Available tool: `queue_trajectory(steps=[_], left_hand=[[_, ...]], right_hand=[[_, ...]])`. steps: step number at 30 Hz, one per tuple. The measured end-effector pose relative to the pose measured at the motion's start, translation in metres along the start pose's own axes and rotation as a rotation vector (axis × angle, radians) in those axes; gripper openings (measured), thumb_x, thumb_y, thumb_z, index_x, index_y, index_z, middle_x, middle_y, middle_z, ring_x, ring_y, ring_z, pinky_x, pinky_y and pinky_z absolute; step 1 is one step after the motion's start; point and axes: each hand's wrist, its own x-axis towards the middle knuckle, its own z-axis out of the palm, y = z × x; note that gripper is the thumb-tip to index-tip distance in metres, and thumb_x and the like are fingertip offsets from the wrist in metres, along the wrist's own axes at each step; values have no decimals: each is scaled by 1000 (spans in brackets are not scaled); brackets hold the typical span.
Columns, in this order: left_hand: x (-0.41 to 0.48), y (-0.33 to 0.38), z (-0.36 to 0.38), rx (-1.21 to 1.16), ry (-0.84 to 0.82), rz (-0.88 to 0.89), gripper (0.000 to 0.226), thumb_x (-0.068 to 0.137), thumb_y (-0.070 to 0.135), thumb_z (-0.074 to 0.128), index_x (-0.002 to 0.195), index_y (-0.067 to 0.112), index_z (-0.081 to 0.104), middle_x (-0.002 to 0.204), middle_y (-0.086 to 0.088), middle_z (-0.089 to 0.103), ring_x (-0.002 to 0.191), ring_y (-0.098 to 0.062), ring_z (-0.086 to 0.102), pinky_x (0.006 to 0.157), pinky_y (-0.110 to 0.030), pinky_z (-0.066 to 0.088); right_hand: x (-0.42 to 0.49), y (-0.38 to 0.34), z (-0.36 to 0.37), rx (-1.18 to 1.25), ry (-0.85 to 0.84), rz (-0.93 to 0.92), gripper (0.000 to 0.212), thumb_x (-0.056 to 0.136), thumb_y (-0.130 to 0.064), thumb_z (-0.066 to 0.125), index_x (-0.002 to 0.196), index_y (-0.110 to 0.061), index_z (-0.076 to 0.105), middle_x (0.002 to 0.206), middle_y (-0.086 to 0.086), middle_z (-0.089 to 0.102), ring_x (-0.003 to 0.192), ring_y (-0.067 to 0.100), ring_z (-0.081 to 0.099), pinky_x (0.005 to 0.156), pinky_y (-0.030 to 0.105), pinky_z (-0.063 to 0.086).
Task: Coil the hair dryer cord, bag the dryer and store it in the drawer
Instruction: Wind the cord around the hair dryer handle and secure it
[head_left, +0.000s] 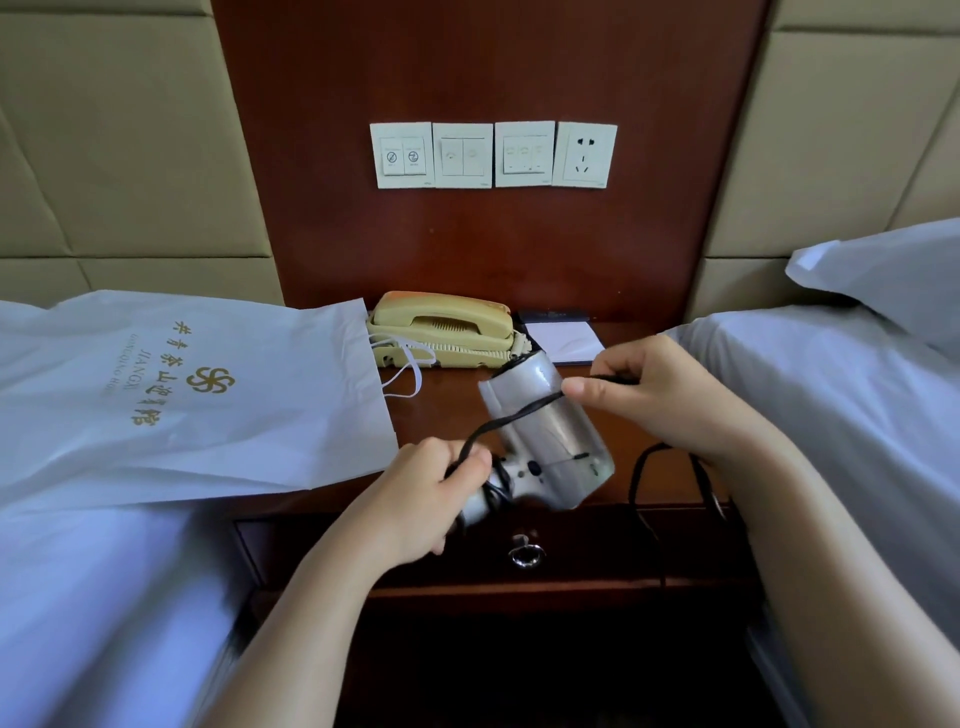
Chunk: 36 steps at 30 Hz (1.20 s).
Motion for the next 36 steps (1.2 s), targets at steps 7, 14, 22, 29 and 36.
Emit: queue_trajectory(steps=[7, 14, 22, 29, 36], left_hand=[[-3, 19, 7, -92, -172, 13, 41, 97, 38, 35, 77, 6, 50, 55, -18, 51, 47, -27, 49, 37, -25, 35], [-4, 32, 27, -100, -328, 9, 34, 94, 32, 35, 108, 9, 57, 56, -5, 56, 38, -16, 49, 34, -23, 36], [1, 19, 9, -510, -98, 92, 33, 95, 15, 34, 82, -7, 56, 57, -29, 56, 30, -18, 45, 31, -19, 32], [16, -3, -8, -931, 275, -125, 34, 96, 14, 27, 84, 2, 56, 55, -16, 56, 29, -19, 40, 33, -18, 30], [26, -19, -15, -1048, 570, -296, 39, 91, 18, 25, 84, -1, 59, 61, -17, 56, 33, -20, 43, 36, -20, 34]], right_hand=[[2, 8, -1, 157, 299, 52, 45, 83, -27, 67, 47, -15, 43, 34, -12, 34, 36, 3, 28, 39, 10, 21], [-1, 32, -3, 331, 127, 264, 43, 83, -28, 64, 51, -13, 39, 40, -12, 32, 37, 2, 25, 39, 13, 23], [-13, 22, 11, 242, -68, 469, 26, 92, 12, 38, 112, 24, 50, 119, 43, 51, 108, 54, 51, 86, 47, 41], [-6, 32, 57, 161, -420, 341, 38, 98, -29, 44, 65, -14, 56, 40, -13, 36, 37, 3, 28, 38, 16, 25], [1, -15, 69, -187, -446, 28, 23, 94, -27, 49, 86, -20, 70, 58, -6, 52, 55, 3, 46, 57, 16, 38]])
